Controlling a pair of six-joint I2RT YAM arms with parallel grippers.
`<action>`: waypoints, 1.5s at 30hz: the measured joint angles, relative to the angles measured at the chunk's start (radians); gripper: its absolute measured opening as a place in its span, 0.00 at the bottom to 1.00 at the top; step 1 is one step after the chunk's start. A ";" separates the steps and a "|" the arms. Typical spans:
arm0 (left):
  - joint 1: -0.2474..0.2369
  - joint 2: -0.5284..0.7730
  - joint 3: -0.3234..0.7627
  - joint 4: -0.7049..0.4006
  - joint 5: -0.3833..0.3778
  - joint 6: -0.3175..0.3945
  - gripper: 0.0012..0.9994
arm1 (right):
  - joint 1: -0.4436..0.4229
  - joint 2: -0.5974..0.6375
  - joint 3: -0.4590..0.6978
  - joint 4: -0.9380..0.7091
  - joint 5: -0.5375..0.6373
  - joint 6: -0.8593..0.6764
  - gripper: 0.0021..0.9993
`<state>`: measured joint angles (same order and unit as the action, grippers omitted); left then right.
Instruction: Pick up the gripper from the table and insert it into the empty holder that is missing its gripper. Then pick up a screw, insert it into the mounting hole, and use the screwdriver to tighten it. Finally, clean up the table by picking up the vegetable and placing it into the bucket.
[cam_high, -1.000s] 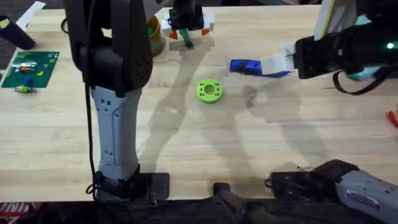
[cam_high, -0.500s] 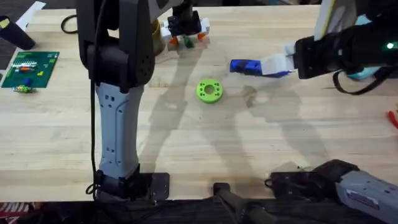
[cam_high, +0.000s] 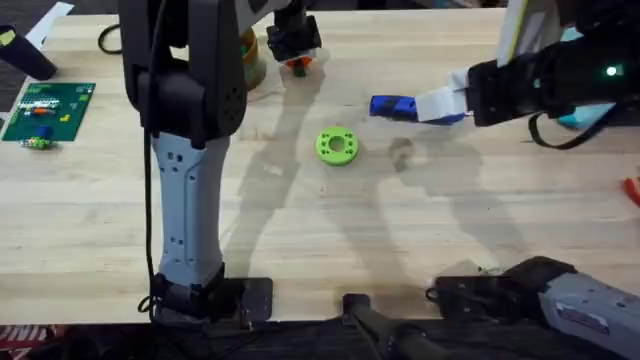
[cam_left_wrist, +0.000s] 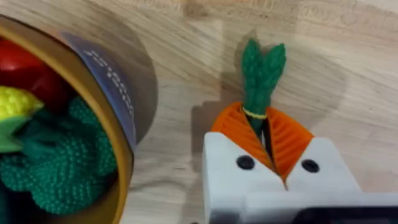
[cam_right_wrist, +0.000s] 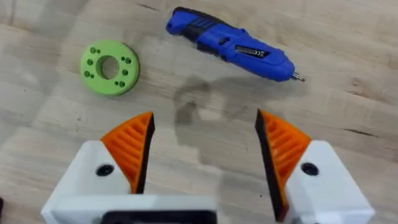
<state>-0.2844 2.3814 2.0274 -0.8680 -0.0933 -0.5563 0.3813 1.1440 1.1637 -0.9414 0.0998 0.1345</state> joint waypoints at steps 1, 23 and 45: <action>0.000 0.000 0.000 0.000 0.000 0.000 0.02 | 0.000 0.001 0.000 0.001 0.000 0.000 0.94; -0.004 -0.132 0.136 -0.206 0.092 0.209 0.02 | 0.000 -0.022 0.000 0.005 0.000 0.000 0.94; -0.004 -0.216 0.154 -0.488 0.045 0.273 0.02 | 0.000 -0.023 0.000 0.005 0.000 0.000 0.94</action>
<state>-0.2886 2.1654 2.1815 -1.3561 -0.0482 -0.2832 0.3813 1.1210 1.1637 -0.9365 0.1001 0.1345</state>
